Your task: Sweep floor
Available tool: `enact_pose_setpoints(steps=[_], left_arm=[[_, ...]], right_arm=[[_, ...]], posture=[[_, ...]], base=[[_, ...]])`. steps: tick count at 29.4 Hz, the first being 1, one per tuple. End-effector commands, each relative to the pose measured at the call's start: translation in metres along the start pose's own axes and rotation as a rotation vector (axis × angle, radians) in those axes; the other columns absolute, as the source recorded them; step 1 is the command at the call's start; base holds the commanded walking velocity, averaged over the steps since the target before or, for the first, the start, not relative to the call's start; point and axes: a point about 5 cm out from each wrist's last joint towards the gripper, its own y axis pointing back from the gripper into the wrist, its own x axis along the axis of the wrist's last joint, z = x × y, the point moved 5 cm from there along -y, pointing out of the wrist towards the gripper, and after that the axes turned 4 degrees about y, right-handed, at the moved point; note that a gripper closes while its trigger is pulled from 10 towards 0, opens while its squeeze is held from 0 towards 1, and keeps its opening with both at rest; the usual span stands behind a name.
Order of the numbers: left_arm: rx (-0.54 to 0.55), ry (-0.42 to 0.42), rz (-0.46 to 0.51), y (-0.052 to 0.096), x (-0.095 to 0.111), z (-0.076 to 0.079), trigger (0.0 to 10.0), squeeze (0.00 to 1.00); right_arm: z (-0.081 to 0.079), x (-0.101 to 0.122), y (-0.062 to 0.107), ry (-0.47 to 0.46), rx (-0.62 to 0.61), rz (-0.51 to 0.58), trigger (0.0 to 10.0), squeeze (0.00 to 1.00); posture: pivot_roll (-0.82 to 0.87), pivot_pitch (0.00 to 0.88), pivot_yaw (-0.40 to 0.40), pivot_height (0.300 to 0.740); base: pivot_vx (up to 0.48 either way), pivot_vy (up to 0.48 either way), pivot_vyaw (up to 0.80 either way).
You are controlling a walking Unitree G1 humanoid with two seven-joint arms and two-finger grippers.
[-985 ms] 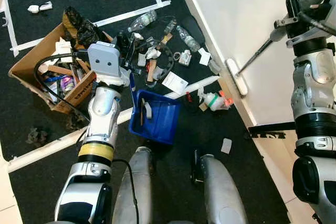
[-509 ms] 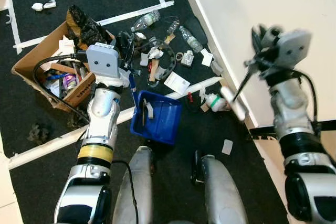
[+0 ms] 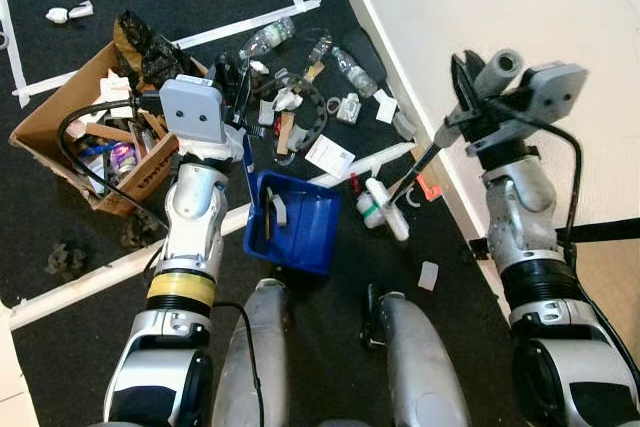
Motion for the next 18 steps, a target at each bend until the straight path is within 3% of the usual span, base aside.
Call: enact_pose_setpoints(steps=[1,4,9,18], left_arm=[[0.010,0.006,-0.036,0.007,-0.009,-0.002,10.0,0.00],[0.018,0.009,-0.036,0.008,-0.009,-0.003,10.0,0.00],[0.029,0.015,-0.041,0.008,-0.011,-0.002,10.0,0.00],[0.028,0.025,-0.025,0.002,-0.008,0.005,10.0,0.00]], right_arm=[[-0.003,0.004,0.002,-0.105,0.000,0.038,10.0,0.00],[-0.003,0.009,0.000,-0.139,0.017,0.045,10.0,0.00],[0.009,0.025,-0.008,-0.258,-0.062,0.117,10.0,0.00],[0.009,0.028,-0.010,-0.371,-0.089,0.134,10.0,0.00]], posture=[[0.08,0.428,-0.073,0.740],[0.07,0.431,-0.078,0.740],[0.07,0.422,-0.077,0.740],[0.07,0.414,-0.078,0.740]], base=[[0.000,0.000,0.00],[0.000,0.000,0.00],[0.000,0.000,0.00],[0.000,0.000,0.00]])
